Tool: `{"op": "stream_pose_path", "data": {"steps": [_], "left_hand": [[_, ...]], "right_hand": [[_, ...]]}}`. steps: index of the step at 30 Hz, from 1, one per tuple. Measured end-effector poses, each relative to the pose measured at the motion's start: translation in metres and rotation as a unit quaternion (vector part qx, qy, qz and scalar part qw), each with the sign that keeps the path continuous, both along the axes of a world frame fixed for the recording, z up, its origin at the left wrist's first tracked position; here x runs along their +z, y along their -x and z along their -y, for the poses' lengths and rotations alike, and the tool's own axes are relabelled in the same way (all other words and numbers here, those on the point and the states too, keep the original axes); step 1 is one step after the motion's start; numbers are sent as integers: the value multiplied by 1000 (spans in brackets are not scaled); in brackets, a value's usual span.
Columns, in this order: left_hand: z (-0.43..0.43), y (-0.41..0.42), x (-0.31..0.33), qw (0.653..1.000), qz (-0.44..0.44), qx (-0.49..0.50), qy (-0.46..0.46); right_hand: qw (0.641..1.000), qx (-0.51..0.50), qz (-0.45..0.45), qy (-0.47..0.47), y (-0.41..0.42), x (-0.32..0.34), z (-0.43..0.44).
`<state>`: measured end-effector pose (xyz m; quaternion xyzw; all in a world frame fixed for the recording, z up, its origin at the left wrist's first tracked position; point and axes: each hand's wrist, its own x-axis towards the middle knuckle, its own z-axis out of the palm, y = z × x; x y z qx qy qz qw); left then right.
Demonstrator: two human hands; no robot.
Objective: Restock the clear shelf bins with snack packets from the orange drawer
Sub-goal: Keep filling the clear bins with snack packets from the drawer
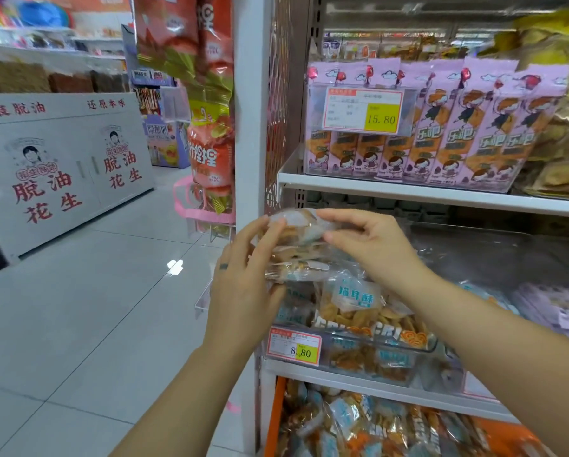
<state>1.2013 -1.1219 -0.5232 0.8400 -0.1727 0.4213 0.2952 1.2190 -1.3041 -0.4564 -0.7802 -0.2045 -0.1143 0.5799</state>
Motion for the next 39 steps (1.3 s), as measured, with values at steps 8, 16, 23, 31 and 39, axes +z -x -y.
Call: {"op": "stream_pose_path", "data": {"steps": [8, 16, 23, 31, 39], "left_hand": [[-17, 18, 16, 983, -127, -59, 121], [-16, 11, 17, 959, -183, -123, 177], [-12, 6, 2, 967, -183, -107, 144], [-7, -6, -3, 980, -132, -80, 127], [-7, -9, -7, 980, -128, -78, 131]], "right_hand": [[991, -114, -27, 70, -36, 8, 5], [959, -169, -13, 227, -81, -12, -1], [943, -173, 8, 283, -130, -11, -10], [930, -197, 78, 299, -171, -23, -1], [911, -222, 80, 338, -180, -24, 8]]}}
